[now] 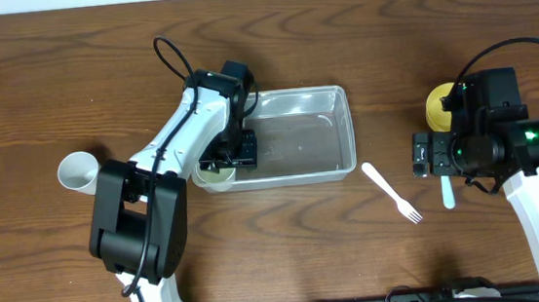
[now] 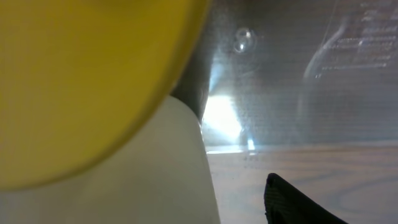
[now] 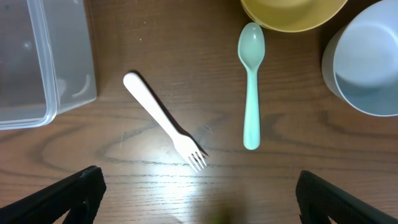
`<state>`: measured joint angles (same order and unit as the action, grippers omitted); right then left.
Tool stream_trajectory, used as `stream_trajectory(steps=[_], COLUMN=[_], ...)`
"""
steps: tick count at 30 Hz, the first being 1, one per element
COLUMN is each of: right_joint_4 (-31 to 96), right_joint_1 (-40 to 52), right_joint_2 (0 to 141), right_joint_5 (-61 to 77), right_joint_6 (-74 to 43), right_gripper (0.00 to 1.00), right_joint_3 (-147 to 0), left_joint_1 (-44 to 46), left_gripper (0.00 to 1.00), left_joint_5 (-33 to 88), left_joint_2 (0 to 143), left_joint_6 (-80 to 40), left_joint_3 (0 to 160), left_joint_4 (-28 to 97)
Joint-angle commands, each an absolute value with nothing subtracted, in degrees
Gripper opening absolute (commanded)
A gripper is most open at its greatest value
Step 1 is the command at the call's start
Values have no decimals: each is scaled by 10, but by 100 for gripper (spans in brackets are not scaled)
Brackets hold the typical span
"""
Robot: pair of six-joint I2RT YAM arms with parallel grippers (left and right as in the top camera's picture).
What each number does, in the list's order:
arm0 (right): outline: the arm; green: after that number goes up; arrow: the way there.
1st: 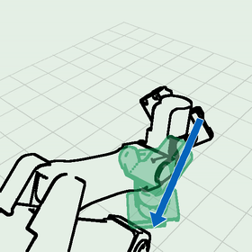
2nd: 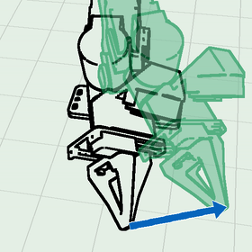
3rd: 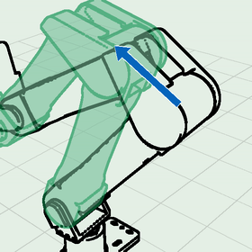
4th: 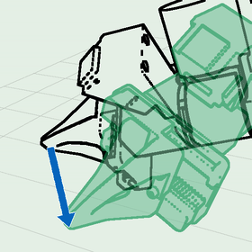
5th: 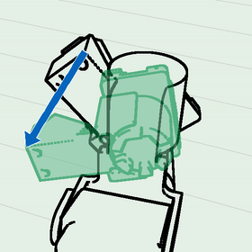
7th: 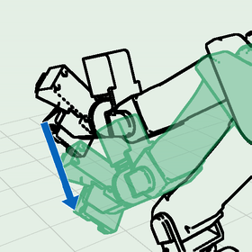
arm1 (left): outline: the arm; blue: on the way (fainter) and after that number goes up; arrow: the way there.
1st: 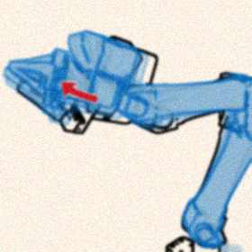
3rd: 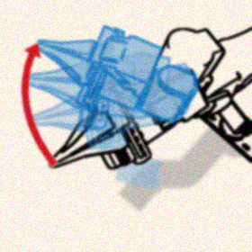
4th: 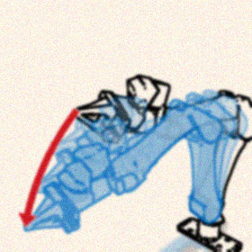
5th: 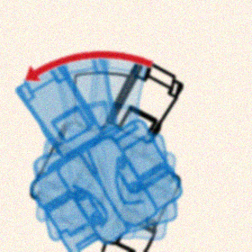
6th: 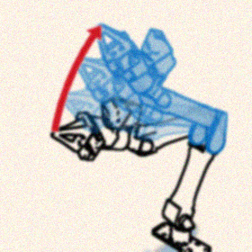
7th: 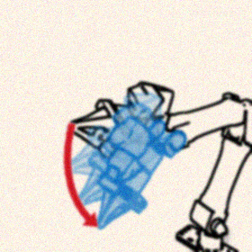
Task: Pack container
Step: 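Place the white cup in the container's front-left corner and release, then move the left gripper to the grey cup and grasp it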
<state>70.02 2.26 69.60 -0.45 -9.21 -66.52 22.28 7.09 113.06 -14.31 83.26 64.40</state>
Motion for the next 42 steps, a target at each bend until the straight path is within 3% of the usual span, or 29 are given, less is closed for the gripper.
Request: stream_trajectory(steps=[1,8,13,19,31,42], right_joint_4=[701,701,701,701,701,701], right_joint_1=[19,19,19,19,19,19], right_joint_2=[697,697,697,697,697,697], right_joint_5=[-11,-15,-15,-15,-15,-15], right_joint_6=[-96,-96,-96,-96,-96,-96], right_gripper=[99,99,99,99,99,99], right_joint_3=[-674,-674,-674,-674,-674,-674], left_joint_1=[223,223,218,140,-85,-138], left_gripper=[64,68,87,89,93,93], left_joint_5=[64,35,-56,-127,-101,-64], left_joint_2=[1123,1029,905,825,942,1092], left_joint_6=[-140,-139,-139,-141,-192,-187], left_joint_3=[841,897,922,921,883,883], left_joint_4=[658,690,677,673,665,650])
